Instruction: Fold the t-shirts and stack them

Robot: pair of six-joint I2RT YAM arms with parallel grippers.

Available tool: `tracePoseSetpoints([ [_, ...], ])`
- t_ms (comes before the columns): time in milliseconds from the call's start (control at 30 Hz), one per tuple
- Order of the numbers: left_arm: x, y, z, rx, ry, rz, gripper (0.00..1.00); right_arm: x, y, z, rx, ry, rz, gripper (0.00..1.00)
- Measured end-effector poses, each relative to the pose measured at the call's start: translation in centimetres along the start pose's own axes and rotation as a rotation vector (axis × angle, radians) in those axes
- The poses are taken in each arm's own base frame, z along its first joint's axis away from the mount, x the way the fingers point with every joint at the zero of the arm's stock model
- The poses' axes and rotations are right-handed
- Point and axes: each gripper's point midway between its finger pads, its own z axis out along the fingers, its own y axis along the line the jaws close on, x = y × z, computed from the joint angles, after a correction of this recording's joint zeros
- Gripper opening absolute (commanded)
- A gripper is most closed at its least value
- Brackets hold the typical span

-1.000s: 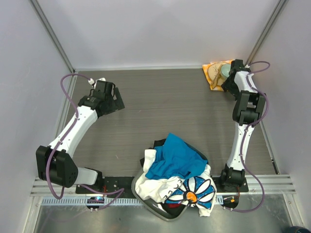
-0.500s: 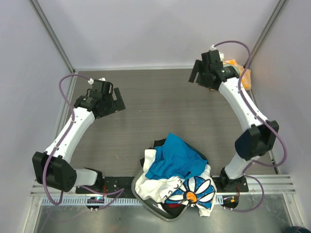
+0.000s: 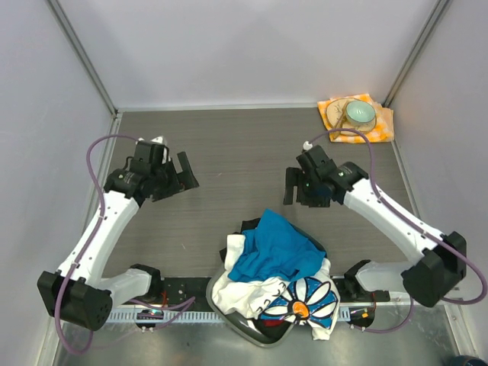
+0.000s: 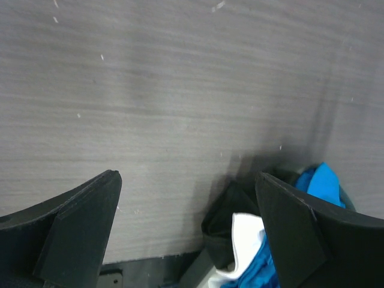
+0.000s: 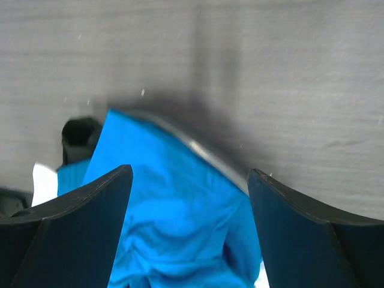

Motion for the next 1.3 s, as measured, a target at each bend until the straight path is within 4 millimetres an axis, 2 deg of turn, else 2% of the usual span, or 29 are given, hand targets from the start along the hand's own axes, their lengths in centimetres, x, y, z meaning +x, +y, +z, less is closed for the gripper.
tracePoseSetpoints([
  [133, 2.2, 0.1, 0.4, 0.019, 0.084, -0.019, 1.0, 3.3, 0.9, -1.9, -0.055, 0.013, -0.016, 0.83],
  [267, 4.0, 0.4, 0.8, 0.017, 0.145, -0.043, 1.0, 6.6, 0.4, -2.0, -0.049, 0.061, -0.025, 0.83],
  [500, 5.3, 0.4, 1.1, 0.026, 0.192, -0.089, 1.0, 13.2, -2.1, 0.7, 0.058, 0.216, -0.058, 0.82],
  [767, 5.5, 0.4, 1.7, 0.017, 0.212, -0.105, 1.0, 16.1, -2.9, 3.3, 0.131, 0.271, -0.094, 0.81],
  [833, 5.5, 0.4, 1.8, 0.013, 0.217, -0.106, 1.0, 16.5, -2.9, 3.9, 0.148, 0.281, -0.107, 0.75],
  [867, 5.6, 0.5, 1.9, 0.01, 0.22, -0.106, 1.0, 16.6, -2.8, 4.2, 0.154, 0.285, -0.115, 0.65],
  [933, 5.7, 0.5, 2.2, 0.004, 0.228, -0.107, 1.0, 16.9, -2.6, 4.7, 0.158, 0.292, -0.126, 0.51],
  [967, 5.7, 0.6, 2.3, 0.002, 0.231, -0.107, 1.0, 17.0, -2.2, 5.0, 0.15, 0.295, -0.127, 0.37],
  [1033, 5.7, 0.6, 2.6, -0.002, 0.237, -0.107, 1.0, 17.2, -1.7, 5.4, 0.14, 0.308, -0.134, 0.2],
  [1067, 5.8, 0.6, 2.7, -0.005, 0.241, -0.107, 1.0, 17.2, -1.2, 5.6, 0.127, 0.312, -0.132, 0.06],
  [1100, 5.8, 0.7, 2.8, -0.007, 0.244, -0.108, 1.0, 17.3, -0.9, 5.7, 0.125, 0.318, -0.141, 0.01],
  [1300, 5.9, 1.0, 3.2, -0.027, 0.253, -0.106, 1.0, 17.3, -1.0, 6.0, 0.186, 0.365, -0.171, 0.01],
])
